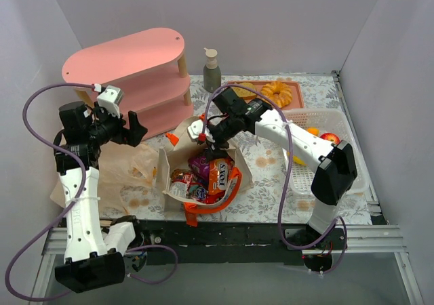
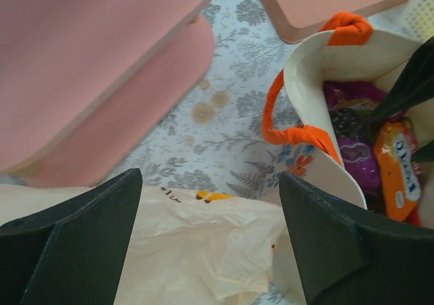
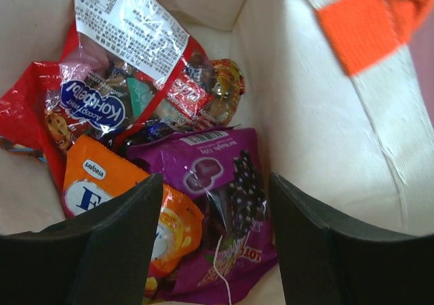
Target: Untie the knot of the grocery bags and take out the mixed food
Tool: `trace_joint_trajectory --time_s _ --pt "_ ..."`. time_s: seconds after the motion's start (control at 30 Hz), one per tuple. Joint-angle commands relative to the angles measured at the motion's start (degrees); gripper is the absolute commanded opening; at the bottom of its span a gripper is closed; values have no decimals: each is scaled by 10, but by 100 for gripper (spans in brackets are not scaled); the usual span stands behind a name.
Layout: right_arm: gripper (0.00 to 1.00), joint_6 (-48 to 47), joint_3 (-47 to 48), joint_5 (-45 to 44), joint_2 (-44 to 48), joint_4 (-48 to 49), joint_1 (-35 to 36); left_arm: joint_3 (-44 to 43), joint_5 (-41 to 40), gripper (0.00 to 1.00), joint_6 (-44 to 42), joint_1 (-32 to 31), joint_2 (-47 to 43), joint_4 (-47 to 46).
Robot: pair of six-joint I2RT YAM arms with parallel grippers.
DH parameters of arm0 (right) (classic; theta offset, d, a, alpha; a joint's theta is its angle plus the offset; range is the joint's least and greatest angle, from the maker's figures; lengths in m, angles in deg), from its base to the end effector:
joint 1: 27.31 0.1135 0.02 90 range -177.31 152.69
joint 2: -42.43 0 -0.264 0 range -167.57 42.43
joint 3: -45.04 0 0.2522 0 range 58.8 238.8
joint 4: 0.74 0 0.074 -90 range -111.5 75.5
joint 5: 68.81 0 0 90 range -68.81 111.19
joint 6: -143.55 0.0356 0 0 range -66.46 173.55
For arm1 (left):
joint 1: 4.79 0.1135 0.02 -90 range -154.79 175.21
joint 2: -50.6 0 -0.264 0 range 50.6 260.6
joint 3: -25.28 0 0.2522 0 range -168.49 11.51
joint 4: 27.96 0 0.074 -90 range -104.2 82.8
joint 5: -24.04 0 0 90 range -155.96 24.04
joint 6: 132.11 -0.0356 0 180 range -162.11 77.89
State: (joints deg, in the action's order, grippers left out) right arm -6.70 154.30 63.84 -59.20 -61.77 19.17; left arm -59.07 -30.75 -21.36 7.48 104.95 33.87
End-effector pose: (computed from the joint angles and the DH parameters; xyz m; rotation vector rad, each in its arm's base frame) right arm 0.2462 0.2943 0.3251 -2.0327 1.1397 0.8041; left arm 0.1726 0.0165 0.3998 -0.2376 2.0850 -0.7389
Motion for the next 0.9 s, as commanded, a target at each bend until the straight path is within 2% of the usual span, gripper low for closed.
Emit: trace_joint_trajectory --time_s 0.0,0.17,0.37,0.6,0.7,0.87 --pt "71 -29 -31 -65 -24 -70 24 15 65 81 103 -1 -15 -73" --pt "70 7 -70 -82 -1 -15 27 24 58 81 120 -12 -24 -83" --pt "70 18 -100 -163 20 -11 27 24 55 81 86 -19 -28 -53" --pt "69 15 -141 -221 44 -13 27 40 52 81 94 -19 -32 -66" --pt "63 9 -140 -222 35 -30 27 37 55 81 99 -21 -27 -76" --pt "49 9 -62 -200 -25 -132 27 3 54 81 70 -33 -7 -70"
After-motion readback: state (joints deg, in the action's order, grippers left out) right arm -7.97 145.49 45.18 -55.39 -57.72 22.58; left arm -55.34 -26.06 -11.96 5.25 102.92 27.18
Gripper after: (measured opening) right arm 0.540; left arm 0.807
